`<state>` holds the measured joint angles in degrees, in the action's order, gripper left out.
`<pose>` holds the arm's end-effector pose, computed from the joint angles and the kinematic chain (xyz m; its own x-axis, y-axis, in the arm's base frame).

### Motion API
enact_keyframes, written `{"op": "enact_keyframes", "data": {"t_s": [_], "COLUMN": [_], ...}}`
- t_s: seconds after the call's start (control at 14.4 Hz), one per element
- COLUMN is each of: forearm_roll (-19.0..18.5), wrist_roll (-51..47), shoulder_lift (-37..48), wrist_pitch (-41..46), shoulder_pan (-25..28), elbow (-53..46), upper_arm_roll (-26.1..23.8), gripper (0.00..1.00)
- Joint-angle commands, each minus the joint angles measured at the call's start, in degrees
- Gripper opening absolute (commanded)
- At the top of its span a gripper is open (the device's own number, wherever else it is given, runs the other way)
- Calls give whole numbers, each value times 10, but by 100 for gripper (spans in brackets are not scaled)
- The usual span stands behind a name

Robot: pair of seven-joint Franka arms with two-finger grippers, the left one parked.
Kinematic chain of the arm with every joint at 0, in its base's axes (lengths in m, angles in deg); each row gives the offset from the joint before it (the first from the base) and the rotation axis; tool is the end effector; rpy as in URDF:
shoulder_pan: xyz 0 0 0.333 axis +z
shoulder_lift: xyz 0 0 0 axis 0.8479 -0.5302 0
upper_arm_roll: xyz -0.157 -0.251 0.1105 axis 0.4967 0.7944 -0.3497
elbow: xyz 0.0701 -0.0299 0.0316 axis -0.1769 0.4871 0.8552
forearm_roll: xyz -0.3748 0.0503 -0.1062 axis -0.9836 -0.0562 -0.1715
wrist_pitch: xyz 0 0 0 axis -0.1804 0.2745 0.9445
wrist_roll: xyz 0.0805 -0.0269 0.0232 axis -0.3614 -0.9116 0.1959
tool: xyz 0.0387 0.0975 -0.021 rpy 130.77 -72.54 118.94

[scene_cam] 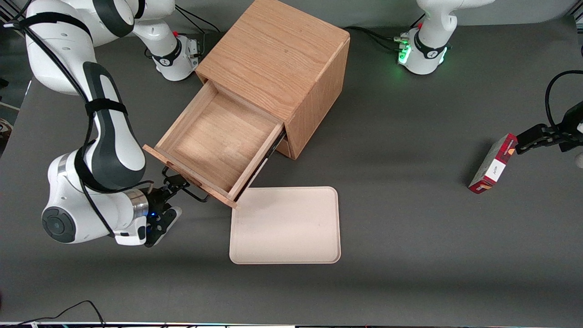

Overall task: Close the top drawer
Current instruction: 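Lower the right gripper against the drawer front near the black handle, then push the drawer front with the right gripper into the cabinet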

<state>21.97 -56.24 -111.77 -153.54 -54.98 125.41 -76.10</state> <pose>0.6960 0.1441 0.3634 0.7072 0.6910 -0.1497 0.5956 -0.6964 -0.4005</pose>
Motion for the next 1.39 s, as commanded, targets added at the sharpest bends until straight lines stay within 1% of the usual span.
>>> {"op": "enact_keyframes", "data": {"t_s": [0.0, 0.07, 0.28, 0.62, 0.83, 0.97, 1.32], "forearm_roll": [19, 24, 24, 60, 66, 95, 106], "wrist_roll": [-26, -32, -38, -57, -62, -63, -118], "shoulder_lift": [52, 67, 102, 152, 180, 195, 215], "wrist_pitch": [-38, -47, -53, -58, -85, -98, -99], "shoulder_pan": [-6, -6, -6, -5, -4, -4, 1], "elbow": [82, 103, 147, 204, 254, 286, 310], "upper_arm_roll": [0, 0, 0, -1, -6, -5, -9], "gripper": [100, 100, 100, 100, 100, 100, 100]}}
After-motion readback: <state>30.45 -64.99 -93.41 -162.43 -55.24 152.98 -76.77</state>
